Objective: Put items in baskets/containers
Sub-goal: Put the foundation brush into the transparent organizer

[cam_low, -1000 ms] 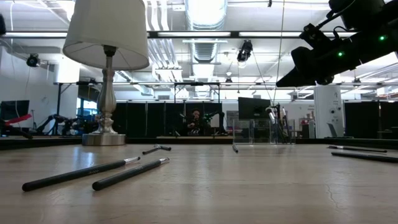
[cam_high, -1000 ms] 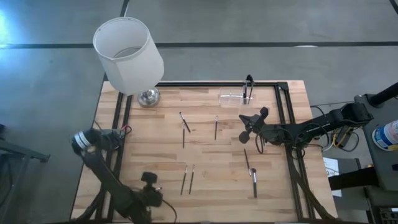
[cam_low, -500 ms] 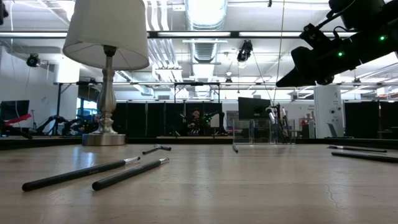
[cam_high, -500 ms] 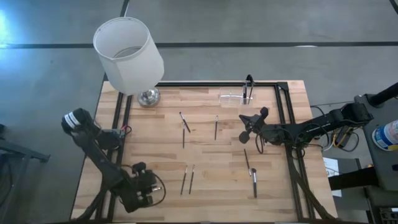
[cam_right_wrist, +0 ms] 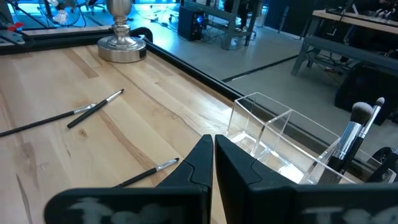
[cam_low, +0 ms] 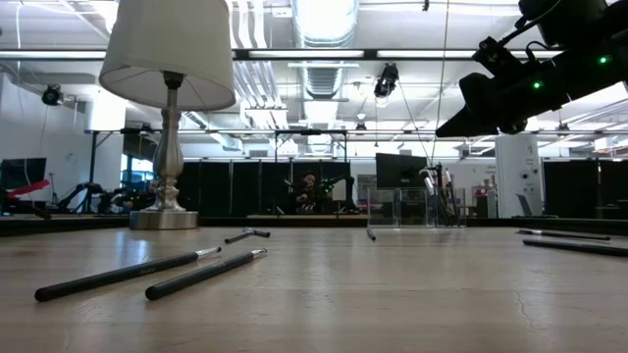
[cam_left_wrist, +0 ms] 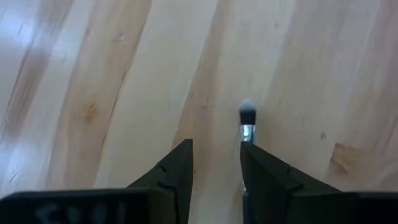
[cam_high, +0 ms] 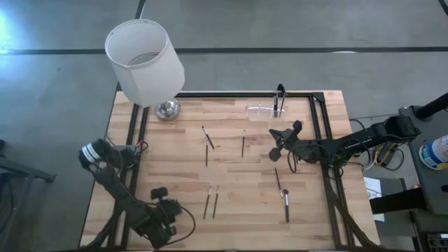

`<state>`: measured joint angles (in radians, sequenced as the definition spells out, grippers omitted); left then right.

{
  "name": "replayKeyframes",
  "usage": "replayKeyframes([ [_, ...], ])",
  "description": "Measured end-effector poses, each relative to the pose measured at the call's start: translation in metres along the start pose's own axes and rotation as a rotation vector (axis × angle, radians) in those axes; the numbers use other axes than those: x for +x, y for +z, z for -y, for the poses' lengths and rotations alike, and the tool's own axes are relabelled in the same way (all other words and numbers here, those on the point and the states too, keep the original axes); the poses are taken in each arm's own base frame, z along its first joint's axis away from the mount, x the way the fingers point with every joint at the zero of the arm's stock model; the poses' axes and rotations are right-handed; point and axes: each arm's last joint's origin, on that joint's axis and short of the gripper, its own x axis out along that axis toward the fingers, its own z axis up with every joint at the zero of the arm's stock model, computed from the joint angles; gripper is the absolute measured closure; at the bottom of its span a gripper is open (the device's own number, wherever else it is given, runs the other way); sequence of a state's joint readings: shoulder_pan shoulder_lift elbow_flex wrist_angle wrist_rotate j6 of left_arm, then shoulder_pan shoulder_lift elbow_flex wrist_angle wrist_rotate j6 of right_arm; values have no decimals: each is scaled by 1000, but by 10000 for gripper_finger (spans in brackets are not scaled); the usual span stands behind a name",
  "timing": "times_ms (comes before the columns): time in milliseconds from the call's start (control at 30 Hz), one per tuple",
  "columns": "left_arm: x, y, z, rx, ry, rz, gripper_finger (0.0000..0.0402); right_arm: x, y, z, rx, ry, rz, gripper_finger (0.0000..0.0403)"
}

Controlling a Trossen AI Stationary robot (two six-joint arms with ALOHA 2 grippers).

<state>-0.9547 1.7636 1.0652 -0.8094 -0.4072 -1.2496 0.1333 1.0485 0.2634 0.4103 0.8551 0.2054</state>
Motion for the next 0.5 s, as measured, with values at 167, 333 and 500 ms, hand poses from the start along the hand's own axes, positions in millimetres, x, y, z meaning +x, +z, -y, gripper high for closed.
replayKeyframes([
  [167, -1, 3, 3, 4, -25, 3, 276, 0, 0, 0, 0, 0, 0, 391],
  [333, -10, 8, 1, -25, -64, 16, 276, 0, 0, 0, 0, 0, 0, 391],
  [500, -5, 7, 3, -25, -63, -2, 276, 0, 0, 0, -2, 0, 0, 391],
])
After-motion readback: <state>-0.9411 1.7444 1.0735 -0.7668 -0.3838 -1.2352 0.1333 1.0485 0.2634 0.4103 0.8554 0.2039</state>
